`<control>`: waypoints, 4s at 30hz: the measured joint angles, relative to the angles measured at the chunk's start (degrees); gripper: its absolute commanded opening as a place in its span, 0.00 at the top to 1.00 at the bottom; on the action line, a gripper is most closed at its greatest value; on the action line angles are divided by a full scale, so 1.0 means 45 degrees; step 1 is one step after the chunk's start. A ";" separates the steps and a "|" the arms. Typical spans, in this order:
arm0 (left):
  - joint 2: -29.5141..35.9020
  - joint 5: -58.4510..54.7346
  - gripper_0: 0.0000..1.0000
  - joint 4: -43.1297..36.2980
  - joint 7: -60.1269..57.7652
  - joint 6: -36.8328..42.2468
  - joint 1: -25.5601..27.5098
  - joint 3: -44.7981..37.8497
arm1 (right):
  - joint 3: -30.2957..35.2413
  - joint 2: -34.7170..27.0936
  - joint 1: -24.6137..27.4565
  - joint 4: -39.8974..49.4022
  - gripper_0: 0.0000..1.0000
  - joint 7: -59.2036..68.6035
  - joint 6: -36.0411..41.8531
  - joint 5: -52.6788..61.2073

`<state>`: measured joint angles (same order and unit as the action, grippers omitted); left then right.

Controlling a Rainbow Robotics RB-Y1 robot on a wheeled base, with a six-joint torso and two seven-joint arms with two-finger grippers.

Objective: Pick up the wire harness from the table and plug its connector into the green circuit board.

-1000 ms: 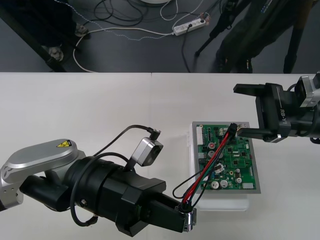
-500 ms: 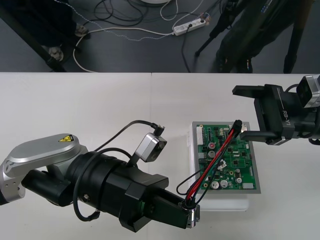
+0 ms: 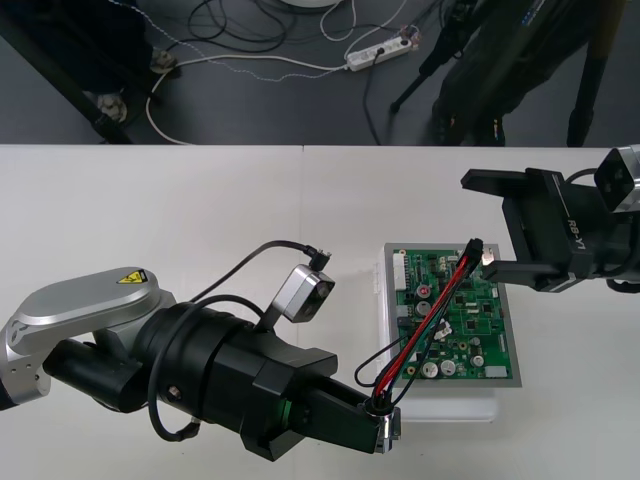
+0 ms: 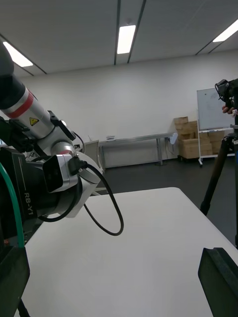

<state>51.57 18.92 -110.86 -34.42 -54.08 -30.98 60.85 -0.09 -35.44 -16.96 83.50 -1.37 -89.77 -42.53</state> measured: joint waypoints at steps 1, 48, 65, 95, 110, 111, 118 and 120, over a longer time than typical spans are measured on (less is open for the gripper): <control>0.0000 0.0000 1.00 0.0000 -0.0063 0.0001 0.0000 0.0000 | -0.0074 0.0000 0.0000 0.0000 0.00 0.0176 0.0000 0.0132; 0.0000 0.0000 1.00 -0.0066 -0.0175 0.0004 -0.0002 0.0001 | -0.3862 -0.0331 -0.0530 0.1819 0.00 0.3047 0.0000 0.3660; 0.0000 0.0000 1.00 -0.0067 -0.0175 0.0004 -0.0003 0.0001 | -0.3862 -0.0910 -0.0572 0.1845 0.00 0.3117 0.0000 0.4692; 0.0000 0.0000 1.00 -0.0072 -0.0177 0.0004 -0.0003 0.0001 | -0.3862 -0.0926 -0.0600 0.1924 0.00 0.3123 0.0000 0.4908; 0.0000 0.0000 1.00 -0.0077 -0.0177 0.0005 -0.0003 0.0001 | -0.3862 -0.0917 -0.0600 0.2023 0.81 0.3123 0.0000 0.4625; 0.0000 0.0000 1.00 -0.0077 -0.0177 0.0005 -0.0003 0.0001 | -0.3862 -0.0917 -0.0600 0.2023 0.84 0.3123 0.0000 0.4625; 0.0000 0.0000 1.00 -0.0078 -0.0178 0.0005 -0.0003 0.0001 | -0.3862 -0.0917 -0.0600 0.2026 0.93 0.3122 0.0000 0.4625; 0.0000 0.0000 1.00 -0.0078 -0.0178 0.0005 -0.0003 0.0001 | -0.3862 -0.0917 -0.0600 0.2026 0.96 0.3122 0.0000 0.4625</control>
<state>51.57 18.92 -111.22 -35.21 -54.06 -30.99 60.85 -17.47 -39.57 -19.67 92.62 12.68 -89.77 -21.72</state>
